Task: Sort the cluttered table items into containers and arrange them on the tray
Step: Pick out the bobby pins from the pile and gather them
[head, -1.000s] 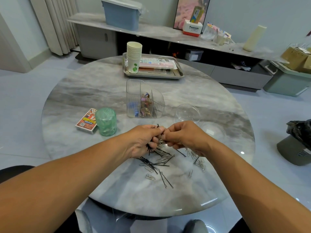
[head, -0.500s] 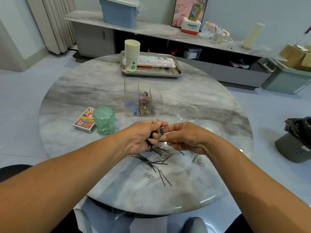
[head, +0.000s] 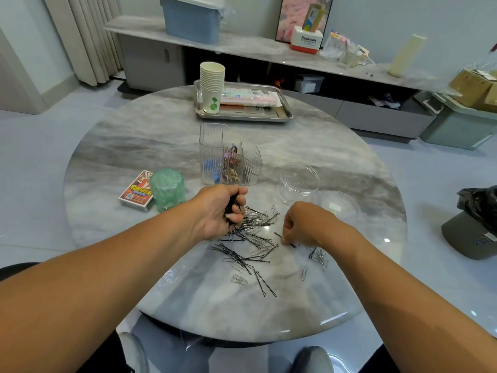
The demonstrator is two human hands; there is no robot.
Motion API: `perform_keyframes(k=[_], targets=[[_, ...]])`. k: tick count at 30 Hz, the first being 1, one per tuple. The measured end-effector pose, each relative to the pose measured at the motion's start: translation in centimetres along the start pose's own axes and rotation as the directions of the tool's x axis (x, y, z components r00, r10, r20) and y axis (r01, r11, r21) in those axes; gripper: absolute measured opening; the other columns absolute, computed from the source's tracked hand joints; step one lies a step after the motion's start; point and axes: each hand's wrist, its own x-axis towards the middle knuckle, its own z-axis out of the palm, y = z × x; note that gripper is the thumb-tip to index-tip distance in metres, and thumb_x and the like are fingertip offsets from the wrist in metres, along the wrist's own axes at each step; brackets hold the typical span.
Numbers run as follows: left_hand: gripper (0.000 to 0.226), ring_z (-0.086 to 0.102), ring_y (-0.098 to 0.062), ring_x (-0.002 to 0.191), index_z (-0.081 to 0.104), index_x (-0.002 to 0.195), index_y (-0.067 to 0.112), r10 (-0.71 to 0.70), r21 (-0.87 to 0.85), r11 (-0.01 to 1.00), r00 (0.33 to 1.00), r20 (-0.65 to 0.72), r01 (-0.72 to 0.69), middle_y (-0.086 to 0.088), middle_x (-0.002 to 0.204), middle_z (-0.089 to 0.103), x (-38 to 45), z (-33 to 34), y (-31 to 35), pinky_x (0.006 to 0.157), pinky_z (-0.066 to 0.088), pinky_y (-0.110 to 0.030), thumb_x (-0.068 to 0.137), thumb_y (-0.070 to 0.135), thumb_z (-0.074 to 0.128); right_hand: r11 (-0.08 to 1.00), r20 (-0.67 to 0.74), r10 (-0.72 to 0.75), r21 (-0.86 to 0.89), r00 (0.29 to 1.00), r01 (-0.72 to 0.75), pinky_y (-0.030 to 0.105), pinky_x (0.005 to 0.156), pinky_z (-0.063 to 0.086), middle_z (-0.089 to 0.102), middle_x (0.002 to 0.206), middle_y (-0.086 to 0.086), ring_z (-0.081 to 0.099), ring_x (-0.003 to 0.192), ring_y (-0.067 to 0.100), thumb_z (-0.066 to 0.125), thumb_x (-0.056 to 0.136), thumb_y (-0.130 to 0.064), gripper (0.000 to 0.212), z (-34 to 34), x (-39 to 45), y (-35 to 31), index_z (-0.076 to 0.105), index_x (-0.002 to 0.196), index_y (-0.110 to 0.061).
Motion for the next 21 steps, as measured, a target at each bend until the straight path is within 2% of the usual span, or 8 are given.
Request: perform_keyframes(k=[4, 7, 9, 11, 13, 15, 17, 21], targets=[[0.019, 0.033, -0.008, 0.042, 0.053, 0.097, 0.011, -0.032, -0.016, 0.999, 0.999, 0.023, 0.032, 0.003, 0.054, 0.043, -0.2, -0.2, 0.2, 0.034, 0.021, -0.017, 0.105, 0.011, 0.036, 0.985, 0.018, -0.097, -0.143, 0.995, 0.099, 0.026, 0.056, 0.040, 0.064, 0.073, 0.001, 0.058, 0.070, 0.024, 0.063, 0.082, -0.014, 0.012, 0.4, 0.1, -0.7, 0.062, 0.070, -0.016], [0.021, 0.031, -0.008, 0.041, 0.052, 0.094, 0.011, -0.037, -0.055, 0.998, 0.998, 0.045, 0.040, 0.004, 0.053, 0.038, -0.4, -0.3, 0.8, 0.034, 0.021, -0.017, 0.106, 0.012, 0.035, 0.966, -0.007, -0.128, -0.227, 0.992, 0.123, 0.027, 0.056, 0.037, 0.059, 0.070, -0.001, 0.058, 0.071, 0.024, 0.061, 0.082, -0.015, 0.015, 0.4, 0.1, -1.0, 0.056, 0.068, -0.016], [0.023, 0.031, -0.008, 0.042, 0.051, 0.089, 0.012, -0.034, -0.074, 0.997, 0.998, 0.052, 0.037, 0.005, 0.052, 0.036, -0.5, -0.5, 1.1, 0.035, 0.022, -0.017, 0.106, 0.013, 0.035, 0.958, -0.037, -0.138, -0.257, 0.990, 0.124, 0.027, 0.055, 0.035, 0.052, 0.065, -0.002, 0.051, 0.063, 0.020, 0.060, 0.082, -0.016, 0.023, 0.5, 0.2, -1.0, 0.047, 0.063, -0.017], [0.025, 0.033, -0.009, 0.043, 0.049, 0.088, 0.013, -0.037, -0.092, 0.995, 0.998, 0.053, 0.042, 0.006, 0.051, 0.034, -0.5, -0.7, 1.1, 0.036, 0.024, -0.018, 0.107, 0.014, 0.033, 0.965, -0.075, -0.136, -0.235, 0.988, 0.115, 0.027, 0.055, 0.038, 0.054, 0.068, -0.001, 0.052, 0.061, 0.019, 0.061, 0.082, -0.021, 0.020, 0.5, 0.4, -1.1, 0.051, 0.066, -0.017], [0.023, 0.034, -0.010, 0.042, 0.048, 0.089, 0.013, -0.051, -0.116, 0.992, 0.997, 0.051, 0.056, 0.005, 0.050, 0.034, -0.4, -0.8, 0.9, 0.036, 0.028, -0.018, 0.107, 0.013, 0.033, 0.981, -0.137, -0.119, -0.168, 0.983, 0.096, 0.031, 0.064, 0.048, 0.064, 0.079, 0.001, 0.063, 0.075, 0.024, 0.062, 0.083, -0.024, 0.010, 0.2, 0.7, -1.0, 0.063, 0.080, -0.015], [0.022, 0.035, -0.009, 0.043, 0.047, 0.089, 0.012, -0.073, -0.137, 0.987, 0.995, 0.061, 0.081, 0.004, 0.052, 0.036, -0.4, -0.8, 0.8, 0.036, 0.031, -0.017, 0.107, 0.012, 0.035, 0.984, -0.218, -0.141, -0.140, 0.966, 0.112, 0.033, 0.067, 0.050, 0.066, 0.085, 0.001, 0.064, 0.081, 0.026, 0.062, 0.084, -0.026, 0.009, -0.1, 1.1, -0.8, 0.063, 0.085, -0.017], [0.021, 0.038, -0.008, 0.043, 0.049, 0.089, 0.011, -0.073, -0.121, 0.989, 0.994, 0.080, 0.082, 0.001, 0.057, 0.044, -0.4, -0.8, 0.6, 0.036, 0.031, -0.015, 0.106, 0.011, 0.037, 0.979, -0.277, -0.190, -0.120, 0.942, 0.162, 0.031, 0.061, 0.043, 0.064, 0.086, -0.002, 0.060, 0.082, 0.024, 0.062, 0.084, -0.025, 0.006, 0.0, 1.4, -0.9, 0.059, 0.085, -0.020], [0.017, 0.051, -0.009, 0.051, 0.056, 0.100, 0.002, -0.063, -0.074, 0.995, 0.990, 0.126, 0.073, -0.011, 0.074, 0.065, -0.6, -0.7, 0.7, 0.040, 0.045, -0.016, 0.106, 0.009, 0.041, 0.953, -0.232, -0.290, -0.158, 0.928, 0.258, 0.028, 0.055, 0.032, 0.057, 0.085, -0.006, 0.051, 0.082, 0.020, 0.062, 0.082, -0.020, 0.012, 0.8, 1.6, -1.4, 0.052, 0.078, -0.025]])
